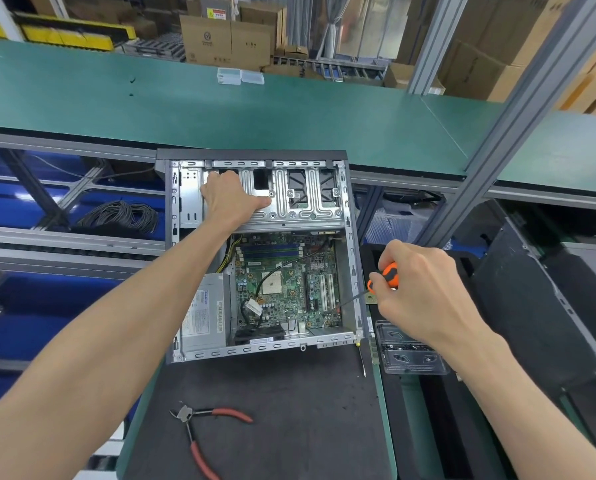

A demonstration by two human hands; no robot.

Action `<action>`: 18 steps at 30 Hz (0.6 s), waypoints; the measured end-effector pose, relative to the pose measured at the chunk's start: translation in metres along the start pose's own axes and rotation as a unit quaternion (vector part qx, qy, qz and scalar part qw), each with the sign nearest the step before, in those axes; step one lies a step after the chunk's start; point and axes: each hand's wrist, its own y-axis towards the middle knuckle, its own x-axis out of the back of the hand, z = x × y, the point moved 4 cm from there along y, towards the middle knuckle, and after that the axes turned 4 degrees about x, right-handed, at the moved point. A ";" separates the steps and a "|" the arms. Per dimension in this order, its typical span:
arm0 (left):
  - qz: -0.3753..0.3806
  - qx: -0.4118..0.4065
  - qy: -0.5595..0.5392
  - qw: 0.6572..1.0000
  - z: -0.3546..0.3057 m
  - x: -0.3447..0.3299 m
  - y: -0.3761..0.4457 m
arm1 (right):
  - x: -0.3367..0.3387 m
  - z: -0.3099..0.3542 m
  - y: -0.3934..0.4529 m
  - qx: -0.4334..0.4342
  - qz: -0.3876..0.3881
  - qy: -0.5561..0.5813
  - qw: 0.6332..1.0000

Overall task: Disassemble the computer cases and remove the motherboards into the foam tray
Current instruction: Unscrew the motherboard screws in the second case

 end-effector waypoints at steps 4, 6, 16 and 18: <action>-0.003 -0.004 -0.002 1.000 0.000 -0.001 0.001 | -0.009 -0.003 0.000 -0.013 0.031 -0.013 0.999; -0.004 -0.005 -0.003 1.000 0.000 -0.001 0.001 | -0.014 -0.005 -0.001 -0.020 0.045 -0.016 0.999; -0.003 -0.003 -0.002 1.000 0.003 -0.003 0.003 | -0.026 -0.012 -0.006 -0.034 0.062 -0.006 0.997; -0.003 -0.002 0.001 1.000 0.002 -0.003 0.003 | -0.023 -0.013 -0.005 -0.035 0.052 -0.002 0.998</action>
